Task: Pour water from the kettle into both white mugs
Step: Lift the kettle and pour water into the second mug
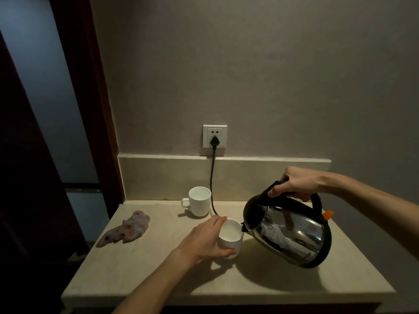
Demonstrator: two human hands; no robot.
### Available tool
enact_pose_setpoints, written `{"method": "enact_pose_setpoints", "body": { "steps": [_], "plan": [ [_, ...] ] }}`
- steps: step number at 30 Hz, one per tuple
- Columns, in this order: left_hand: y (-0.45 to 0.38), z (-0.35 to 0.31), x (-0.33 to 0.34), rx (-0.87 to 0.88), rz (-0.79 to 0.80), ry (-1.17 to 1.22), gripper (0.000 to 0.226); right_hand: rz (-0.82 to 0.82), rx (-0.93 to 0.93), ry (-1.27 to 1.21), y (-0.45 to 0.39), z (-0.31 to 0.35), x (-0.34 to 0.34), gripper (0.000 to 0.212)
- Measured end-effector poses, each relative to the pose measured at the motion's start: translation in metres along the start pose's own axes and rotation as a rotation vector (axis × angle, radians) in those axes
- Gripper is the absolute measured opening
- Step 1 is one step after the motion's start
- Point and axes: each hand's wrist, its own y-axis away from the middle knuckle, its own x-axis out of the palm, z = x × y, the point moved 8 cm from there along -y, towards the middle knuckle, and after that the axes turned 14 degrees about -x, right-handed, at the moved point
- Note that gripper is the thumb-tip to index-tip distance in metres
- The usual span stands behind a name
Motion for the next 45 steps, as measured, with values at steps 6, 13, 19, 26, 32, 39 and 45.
{"method": "enact_pose_setpoints", "body": {
  "steps": [6,13,19,26,32,39,45],
  "plan": [
    [-0.001,0.0,0.0,0.006,-0.005,-0.013,0.094,0.036,0.02,0.028,-0.005,0.006,0.0,0.035],
    [-0.001,0.0,-0.001,-0.005,-0.004,0.013,0.094,0.067,0.012,0.106,-0.015,0.018,-0.002,0.038],
    [-0.002,0.0,-0.001,0.005,0.002,0.005,0.094,0.097,0.023,0.123,-0.02,0.022,-0.002,0.04],
    [-0.004,0.002,0.001,0.005,0.01,0.011,0.098,0.115,0.022,0.156,-0.024,0.028,-0.002,0.04],
    [-0.004,0.004,0.001,0.004,0.007,0.022,0.097,0.14,0.021,0.193,-0.027,0.033,-0.001,0.04],
    [-0.002,0.002,-0.001,-0.007,0.013,0.032,0.095,0.16,0.031,0.204,-0.028,0.034,0.0,0.04],
    [-0.001,0.001,-0.001,-0.023,0.026,0.041,0.095,0.173,0.03,0.214,-0.029,0.039,0.0,0.038]
  ]
}}
